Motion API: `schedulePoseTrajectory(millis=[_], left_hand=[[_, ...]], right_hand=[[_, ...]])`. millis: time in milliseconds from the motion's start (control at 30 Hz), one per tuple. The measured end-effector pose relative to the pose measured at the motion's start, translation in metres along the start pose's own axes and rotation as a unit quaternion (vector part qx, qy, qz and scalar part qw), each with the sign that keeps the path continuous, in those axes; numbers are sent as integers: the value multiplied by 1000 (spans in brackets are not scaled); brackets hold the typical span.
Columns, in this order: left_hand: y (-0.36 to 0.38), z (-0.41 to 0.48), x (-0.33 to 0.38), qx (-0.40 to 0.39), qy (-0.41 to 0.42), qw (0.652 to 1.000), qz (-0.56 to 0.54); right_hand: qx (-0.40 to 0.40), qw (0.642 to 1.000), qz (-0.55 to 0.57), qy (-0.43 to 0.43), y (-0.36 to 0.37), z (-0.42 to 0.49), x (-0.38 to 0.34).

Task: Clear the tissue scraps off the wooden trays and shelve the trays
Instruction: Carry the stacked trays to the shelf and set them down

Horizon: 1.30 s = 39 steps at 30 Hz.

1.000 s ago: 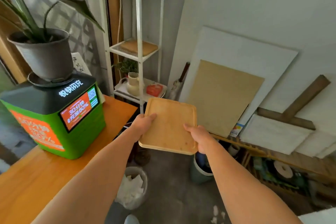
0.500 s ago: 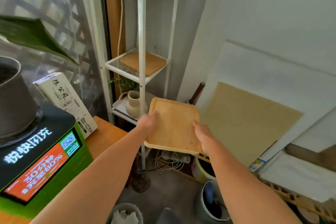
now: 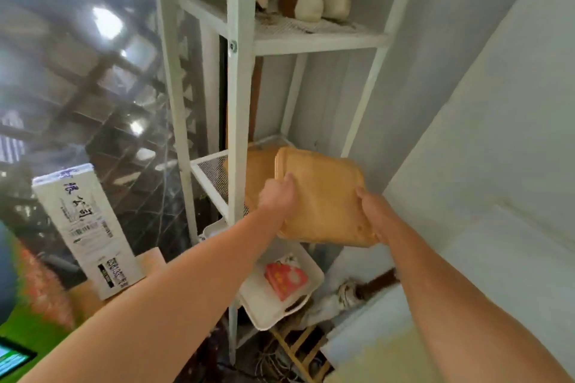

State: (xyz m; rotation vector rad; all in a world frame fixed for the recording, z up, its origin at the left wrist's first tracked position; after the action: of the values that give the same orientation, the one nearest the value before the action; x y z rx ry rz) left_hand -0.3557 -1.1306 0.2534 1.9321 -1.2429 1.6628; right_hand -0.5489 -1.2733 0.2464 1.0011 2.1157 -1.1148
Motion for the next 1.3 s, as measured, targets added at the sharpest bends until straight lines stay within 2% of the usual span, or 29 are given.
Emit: schedulePoseTrajectory(millis=[200, 400, 633, 800, 1167, 1300], left_hand=[[-15, 30, 9, 150, -37, 986, -57], [-31, 43, -1, 232, -71, 968, -70], [-44, 52, -22, 267, -106, 952, -103], [-39, 59, -26, 270, -101, 946, -147], [-43, 60, -31, 330, -46, 940, -69], [-45, 57, -30, 334, -23, 941, -46]], right_hand=[[-63, 988, -119, -75, 41, 76, -85], [-131, 968, -181, -110, 92, 110, -109], [-169, 968, -157, -98, 123, 124, -111], [-189, 965, -155, -92, 131, 134, -114], [-190, 967, -148, -79, 138, 140, -102], [-173, 964, -175, -102, 132, 136, -103]])
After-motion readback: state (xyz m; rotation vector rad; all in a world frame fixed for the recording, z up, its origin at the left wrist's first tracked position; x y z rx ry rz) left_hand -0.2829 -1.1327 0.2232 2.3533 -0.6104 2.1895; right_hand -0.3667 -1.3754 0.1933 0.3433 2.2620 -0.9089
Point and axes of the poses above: each hand's wrist, its own z-axis towards the middle knuckle, its own y-axis out of the palm, x = y × z, the point moved 7 cm from there along z, towards the middle knuckle, and after that the axes turned 8 degrees about y, right-handed, at the moved point
